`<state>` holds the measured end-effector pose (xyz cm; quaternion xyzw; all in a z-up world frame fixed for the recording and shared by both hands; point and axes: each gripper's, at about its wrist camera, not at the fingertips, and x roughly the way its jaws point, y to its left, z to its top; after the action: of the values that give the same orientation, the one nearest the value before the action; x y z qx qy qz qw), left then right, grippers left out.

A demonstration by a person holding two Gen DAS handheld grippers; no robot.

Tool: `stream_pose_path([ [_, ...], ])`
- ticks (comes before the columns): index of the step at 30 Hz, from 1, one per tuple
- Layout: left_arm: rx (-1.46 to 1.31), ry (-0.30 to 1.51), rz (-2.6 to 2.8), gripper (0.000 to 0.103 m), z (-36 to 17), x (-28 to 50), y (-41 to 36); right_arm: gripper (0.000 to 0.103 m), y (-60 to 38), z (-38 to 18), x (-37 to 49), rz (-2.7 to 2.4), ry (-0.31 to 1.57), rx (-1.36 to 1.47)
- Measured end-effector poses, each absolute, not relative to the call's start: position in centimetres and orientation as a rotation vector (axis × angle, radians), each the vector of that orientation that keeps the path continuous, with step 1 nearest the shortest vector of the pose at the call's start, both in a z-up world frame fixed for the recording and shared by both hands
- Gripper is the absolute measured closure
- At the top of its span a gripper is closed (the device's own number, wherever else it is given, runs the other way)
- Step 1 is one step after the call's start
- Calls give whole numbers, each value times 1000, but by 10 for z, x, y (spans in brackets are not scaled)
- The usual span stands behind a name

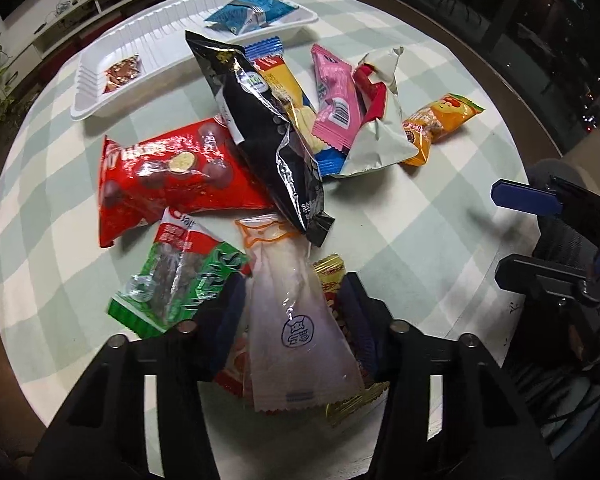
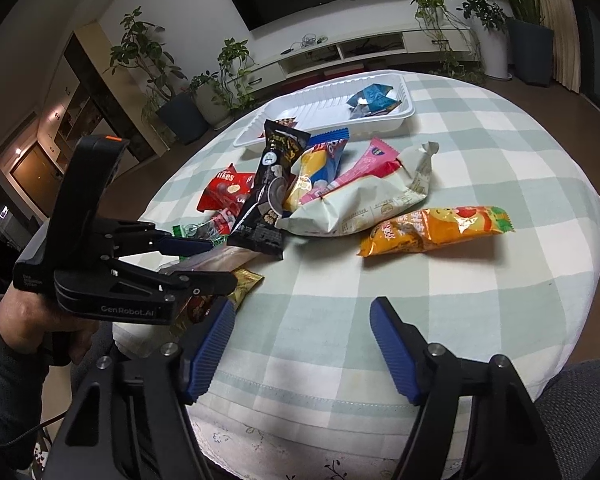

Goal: Organize snacks
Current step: 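Grasp the clear white-wrapped bun with the left tool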

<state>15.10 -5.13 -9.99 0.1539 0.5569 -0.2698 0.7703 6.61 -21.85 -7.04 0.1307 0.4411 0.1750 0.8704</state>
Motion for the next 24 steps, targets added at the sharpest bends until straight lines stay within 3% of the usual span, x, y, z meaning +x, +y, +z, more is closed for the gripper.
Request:
stream_pose_path([
  [9,335,1237,-608,62,-105,158,-57,32,-214,-71,66,376,932,256],
  [14,311,1227,-612,73,-105,162,-56,33,-211,-71,64,383,936,248],
  [24,298,1213,-631,78,-104,158,-50,33,-202,-71,64,398,945,229],
])
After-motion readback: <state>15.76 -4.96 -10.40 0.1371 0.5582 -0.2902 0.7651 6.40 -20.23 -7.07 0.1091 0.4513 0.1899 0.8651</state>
